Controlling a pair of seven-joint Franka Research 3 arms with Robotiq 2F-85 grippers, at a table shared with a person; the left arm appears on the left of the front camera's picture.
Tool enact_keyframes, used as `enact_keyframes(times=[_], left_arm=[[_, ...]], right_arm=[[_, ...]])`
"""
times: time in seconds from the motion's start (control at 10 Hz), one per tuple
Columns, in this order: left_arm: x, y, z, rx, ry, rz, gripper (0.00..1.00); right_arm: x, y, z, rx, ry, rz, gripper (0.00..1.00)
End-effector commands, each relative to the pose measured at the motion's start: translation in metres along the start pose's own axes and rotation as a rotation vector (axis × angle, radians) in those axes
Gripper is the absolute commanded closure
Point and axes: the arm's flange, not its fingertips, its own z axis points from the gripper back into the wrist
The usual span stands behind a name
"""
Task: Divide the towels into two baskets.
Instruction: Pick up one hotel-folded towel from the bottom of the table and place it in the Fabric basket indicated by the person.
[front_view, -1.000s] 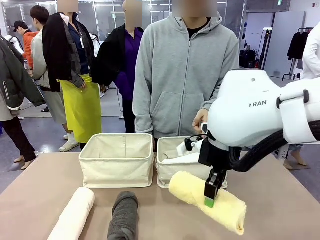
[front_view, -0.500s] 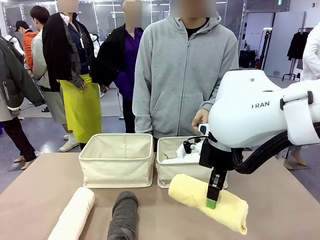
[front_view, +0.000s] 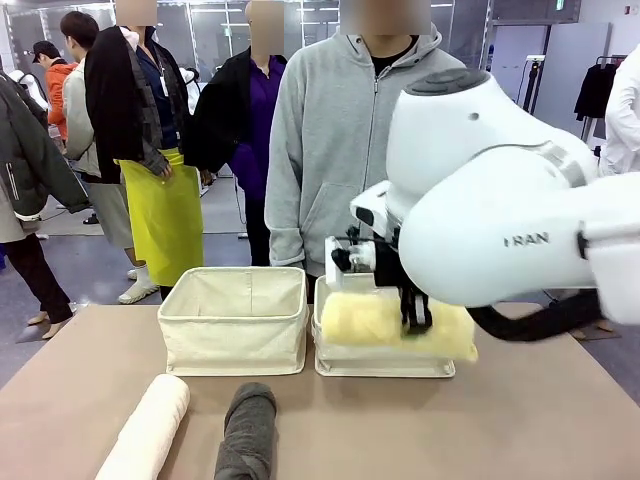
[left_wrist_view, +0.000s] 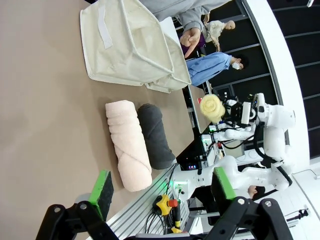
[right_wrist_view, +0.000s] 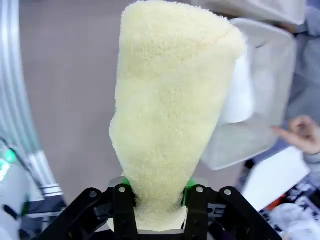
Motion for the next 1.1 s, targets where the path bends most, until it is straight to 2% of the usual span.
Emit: enact_keyframes(times=[0.0,0.3,0.6,0.8,1.0], left_arm=[[0.0,-0.002,0.002,-0.009,-0.009,-0.004,0.0],[0.0,-0.002,0.002,-0.009,-0.009,-0.004,0.0],[0.0,-0.002,0.002,-0.009,-0.009,-0.004,0.0],[0.0,-0.002,0.002,-0.009,-0.009,-0.004,0.0],[0.0,-0.002,0.002,-0.009,-0.009,-0.004,0.0]], right_arm=[[0.006,-0.058,-0.032,-0.035,-0.026,0.09,0.63],[0.007,-0.119,-0.074,-0.046,-0.059,0.156,0.63],[0.006,-0.161,-0.104,0.028,-0.134,0.19,0.63],[0.01,-0.177,-0.134,0.095,-0.073,0.188,0.63],[0.009,-0.181,-0.152,0.14,-0.069,0.198,0.63]])
